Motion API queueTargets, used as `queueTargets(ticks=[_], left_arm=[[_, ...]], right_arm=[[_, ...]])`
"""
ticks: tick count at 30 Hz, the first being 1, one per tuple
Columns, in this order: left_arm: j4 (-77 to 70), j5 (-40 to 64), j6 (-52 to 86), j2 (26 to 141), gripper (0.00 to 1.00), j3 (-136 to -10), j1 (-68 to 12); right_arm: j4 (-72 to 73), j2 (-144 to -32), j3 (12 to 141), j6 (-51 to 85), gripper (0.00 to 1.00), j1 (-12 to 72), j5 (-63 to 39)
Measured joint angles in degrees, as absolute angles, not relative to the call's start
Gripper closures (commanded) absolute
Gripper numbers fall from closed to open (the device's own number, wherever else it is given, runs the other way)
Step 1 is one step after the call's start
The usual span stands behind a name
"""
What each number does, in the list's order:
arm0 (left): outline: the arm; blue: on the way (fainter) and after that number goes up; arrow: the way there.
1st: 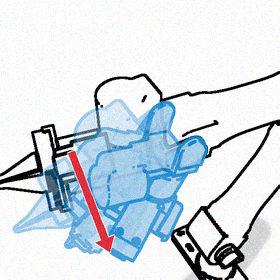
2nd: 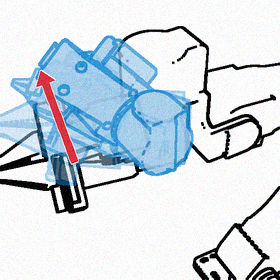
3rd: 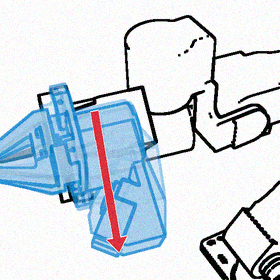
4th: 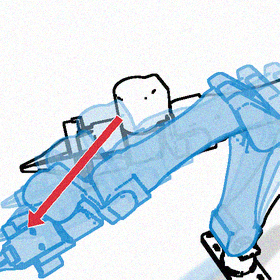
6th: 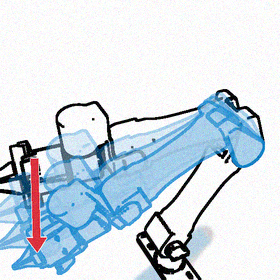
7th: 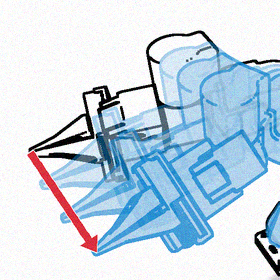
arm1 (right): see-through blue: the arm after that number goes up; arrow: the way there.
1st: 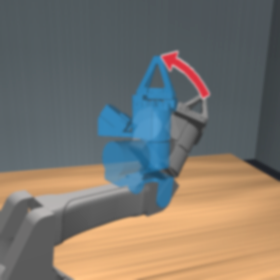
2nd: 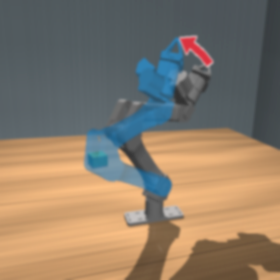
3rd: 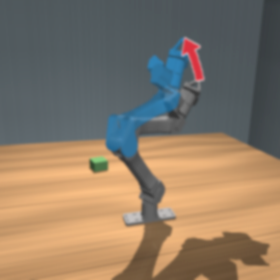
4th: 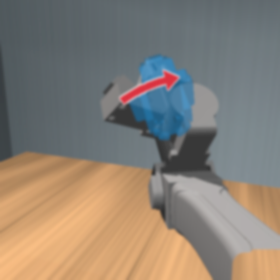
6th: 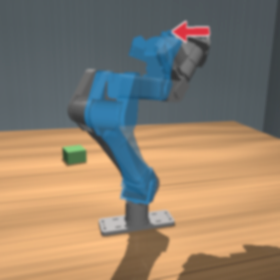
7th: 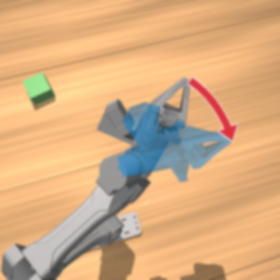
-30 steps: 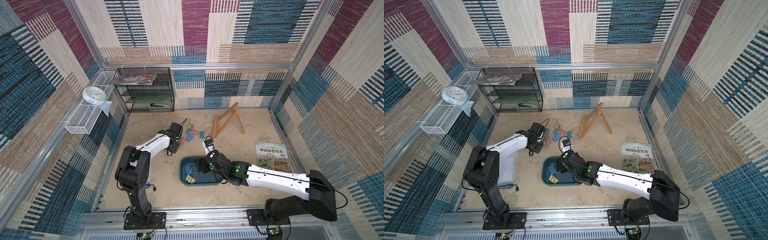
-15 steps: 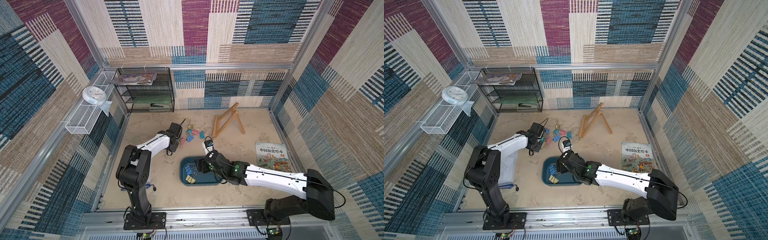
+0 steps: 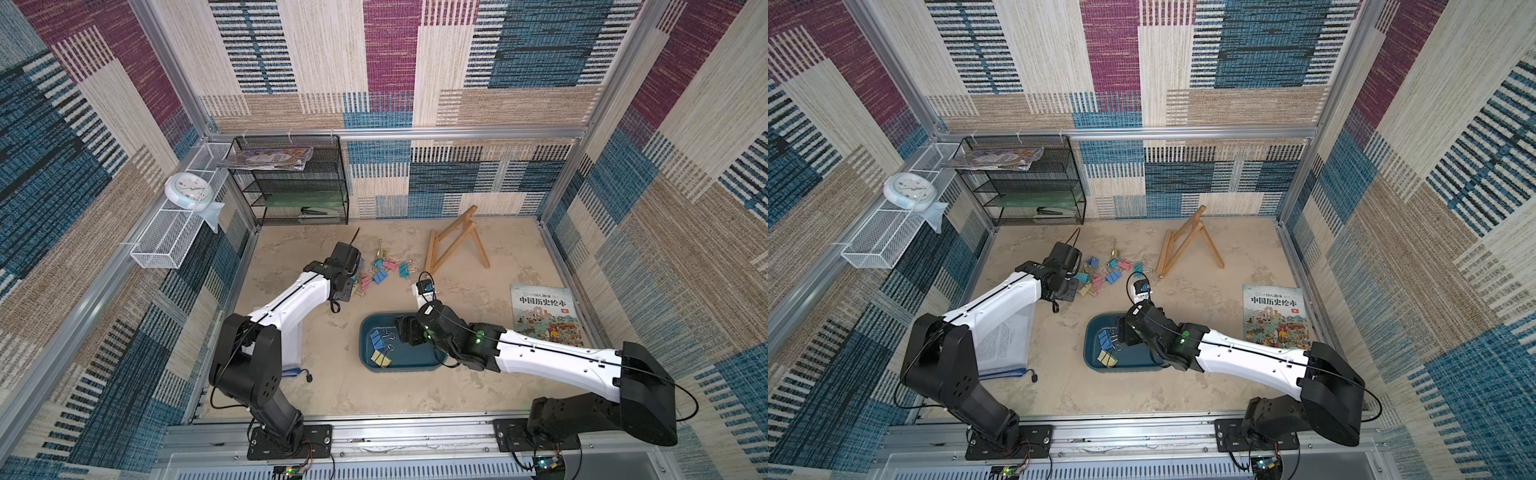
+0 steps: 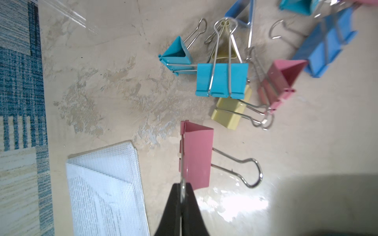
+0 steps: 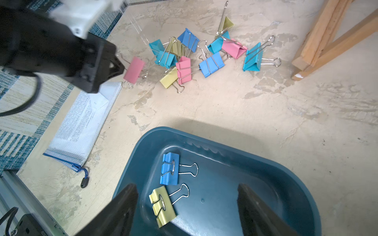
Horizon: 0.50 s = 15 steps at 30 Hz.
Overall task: Put the binder clips in the storage box
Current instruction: Pick up the binder clip at the center of the board, then place the binder clip in the storage box.
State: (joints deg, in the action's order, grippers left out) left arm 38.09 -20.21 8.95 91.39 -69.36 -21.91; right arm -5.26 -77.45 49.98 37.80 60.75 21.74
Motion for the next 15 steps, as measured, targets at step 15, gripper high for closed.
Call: queueTargets(ticks=[15], left_arm=[[52.27,-11.70,40.49,68.64,1.00,-62.15,-48.40]], right_arm=[[-4.67,-75.02,43.53,41.71,0.02,53.01,15.62]])
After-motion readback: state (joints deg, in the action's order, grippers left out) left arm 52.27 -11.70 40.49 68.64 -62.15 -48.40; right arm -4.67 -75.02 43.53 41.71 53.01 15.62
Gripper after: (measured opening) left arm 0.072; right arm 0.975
